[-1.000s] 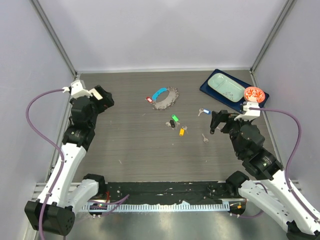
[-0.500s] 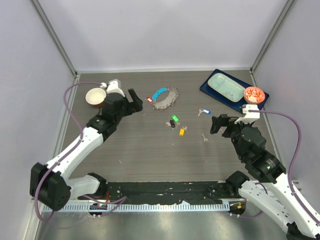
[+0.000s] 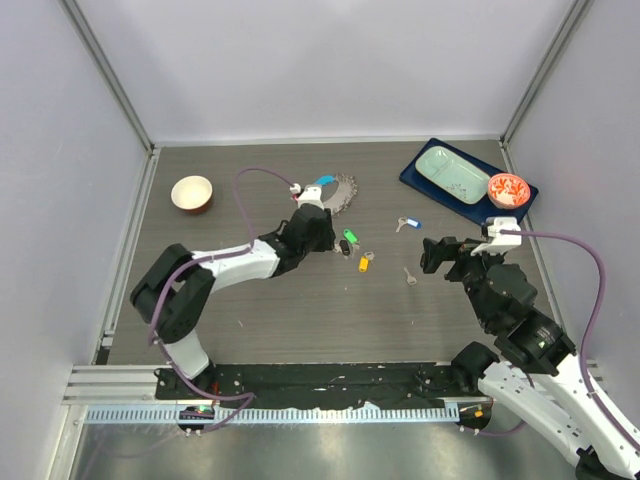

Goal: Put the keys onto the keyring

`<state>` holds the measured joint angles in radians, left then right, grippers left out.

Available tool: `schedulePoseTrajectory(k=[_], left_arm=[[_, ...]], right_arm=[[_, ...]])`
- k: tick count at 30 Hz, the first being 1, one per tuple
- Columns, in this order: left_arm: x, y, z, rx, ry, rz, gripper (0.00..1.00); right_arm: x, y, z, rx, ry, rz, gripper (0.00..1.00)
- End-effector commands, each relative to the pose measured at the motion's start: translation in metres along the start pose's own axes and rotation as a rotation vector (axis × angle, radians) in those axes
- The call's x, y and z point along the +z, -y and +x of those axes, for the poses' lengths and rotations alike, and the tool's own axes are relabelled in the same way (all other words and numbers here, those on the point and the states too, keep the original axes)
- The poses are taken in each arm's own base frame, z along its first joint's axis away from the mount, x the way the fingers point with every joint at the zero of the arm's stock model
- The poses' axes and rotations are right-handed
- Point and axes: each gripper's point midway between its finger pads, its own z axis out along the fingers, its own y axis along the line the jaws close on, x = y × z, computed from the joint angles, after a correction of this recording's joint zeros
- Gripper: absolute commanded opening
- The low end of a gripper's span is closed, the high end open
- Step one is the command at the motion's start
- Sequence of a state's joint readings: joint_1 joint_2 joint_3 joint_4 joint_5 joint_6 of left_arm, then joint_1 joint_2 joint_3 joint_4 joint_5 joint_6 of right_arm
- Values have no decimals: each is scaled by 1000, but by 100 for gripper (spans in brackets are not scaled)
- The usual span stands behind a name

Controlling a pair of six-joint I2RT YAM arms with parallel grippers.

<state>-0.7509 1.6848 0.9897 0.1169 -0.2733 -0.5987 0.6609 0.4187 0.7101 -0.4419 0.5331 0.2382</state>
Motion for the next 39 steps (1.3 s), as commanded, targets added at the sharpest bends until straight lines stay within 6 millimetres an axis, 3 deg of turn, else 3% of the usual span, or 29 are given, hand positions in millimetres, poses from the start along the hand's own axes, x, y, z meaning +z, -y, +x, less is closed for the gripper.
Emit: schedulePoseTrajectory(k=[1,7,14,21,35,39], left_arm=[[20,32,-26,-58,92,96,37],[45,36,-1,-37,26,98,36],[62,31,13,-17,-9,59,36],[64,25,22,9,-25,23,36],[62,36,28,53,-51,40,12],[63,32,31,66,-60,18,15]], right_arm=[[-1,0,-9,8,41,-1,99],[-1,-2,-10,7,45,-8,99],[0,-3,-10,4,46,-14,99],[0,-4,-10,3,47,-21,99],[0,-5,-10,3,46,-27,99],[0,-6,-10,5,47,-32,99]])
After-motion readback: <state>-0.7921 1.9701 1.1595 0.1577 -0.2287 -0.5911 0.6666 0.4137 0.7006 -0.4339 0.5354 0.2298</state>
